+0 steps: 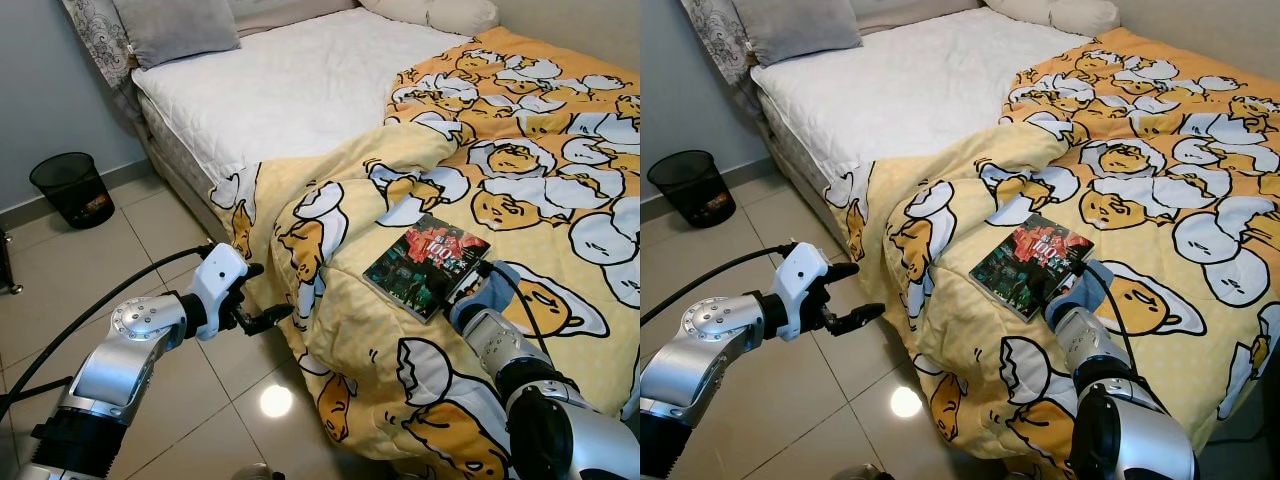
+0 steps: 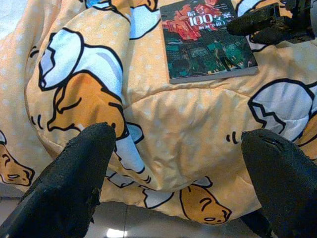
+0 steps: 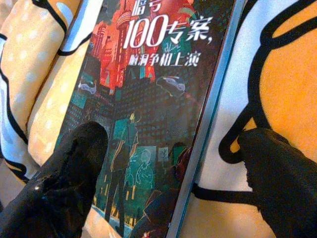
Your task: Clean up the room
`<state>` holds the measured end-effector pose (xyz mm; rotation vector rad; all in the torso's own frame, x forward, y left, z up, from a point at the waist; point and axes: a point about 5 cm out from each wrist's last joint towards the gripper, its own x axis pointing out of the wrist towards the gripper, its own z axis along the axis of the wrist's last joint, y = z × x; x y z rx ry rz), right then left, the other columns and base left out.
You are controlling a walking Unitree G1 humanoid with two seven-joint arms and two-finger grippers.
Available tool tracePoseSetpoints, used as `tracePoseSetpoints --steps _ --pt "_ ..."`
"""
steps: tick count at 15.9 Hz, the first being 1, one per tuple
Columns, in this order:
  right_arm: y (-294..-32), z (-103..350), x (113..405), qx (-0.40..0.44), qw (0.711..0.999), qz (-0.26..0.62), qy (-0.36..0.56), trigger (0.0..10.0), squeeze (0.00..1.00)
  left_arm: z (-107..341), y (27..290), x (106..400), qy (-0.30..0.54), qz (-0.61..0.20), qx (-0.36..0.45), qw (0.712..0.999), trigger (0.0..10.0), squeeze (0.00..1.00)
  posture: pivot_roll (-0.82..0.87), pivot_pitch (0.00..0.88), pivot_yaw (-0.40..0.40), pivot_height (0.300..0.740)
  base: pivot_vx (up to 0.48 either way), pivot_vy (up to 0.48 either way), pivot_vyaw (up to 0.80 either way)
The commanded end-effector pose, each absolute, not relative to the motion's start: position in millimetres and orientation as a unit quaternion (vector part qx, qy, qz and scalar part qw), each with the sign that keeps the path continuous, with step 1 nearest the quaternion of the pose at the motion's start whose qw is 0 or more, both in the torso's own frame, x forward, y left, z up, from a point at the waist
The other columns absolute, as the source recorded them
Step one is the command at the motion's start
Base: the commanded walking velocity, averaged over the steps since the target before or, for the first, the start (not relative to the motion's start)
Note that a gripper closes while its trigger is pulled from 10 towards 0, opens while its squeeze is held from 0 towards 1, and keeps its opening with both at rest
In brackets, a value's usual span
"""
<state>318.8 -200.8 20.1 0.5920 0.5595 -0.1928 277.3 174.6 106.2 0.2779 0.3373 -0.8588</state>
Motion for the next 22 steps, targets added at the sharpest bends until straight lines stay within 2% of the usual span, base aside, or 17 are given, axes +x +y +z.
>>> tracePoseSetpoints --steps 1,7,11,17,22 --pt "-197 14 314 0.296 0.907 -0.091 0.284 10.0 0.00 107 174 277 0.164 -0.420 0.139 0.882 10.0 1.00 0.08 0.000 0.061 0.740 0.000 0.000 0.00" --pt "-188 2 306 0.285 0.898 -0.084 0.325 10.0 0.00 104 167 267 0.177 -0.449 0.134 0.865 10.0 1.00 0.11 0.000 0.066 0.740 0.000 0.000 0.00" --pt "-179 7 311 0.364 0.877 -0.073 0.304 10.0 0.00 101 162 255 0.188 -0.468 0.133 0.853 10.0 1.00 0.15 0.000 0.053 0.740 0.000 0.000 0.00" --pt "-180 22 323 0.375 0.887 -0.047 0.266 10.0 0.00 100 161 248 0.194 -0.465 0.125 0.855 10.0 1.00 0.16 0.000 0.031 0.740 0.000 0.000 0.00" --pt "-162 14 318 0.379 0.880 -0.023 0.287 10.0 0.00 103 162 244 0.196 -0.464 0.123 0.855 10.0 1.00 0.19 0.000 0.032 0.740 0.000 0.000 0.00"
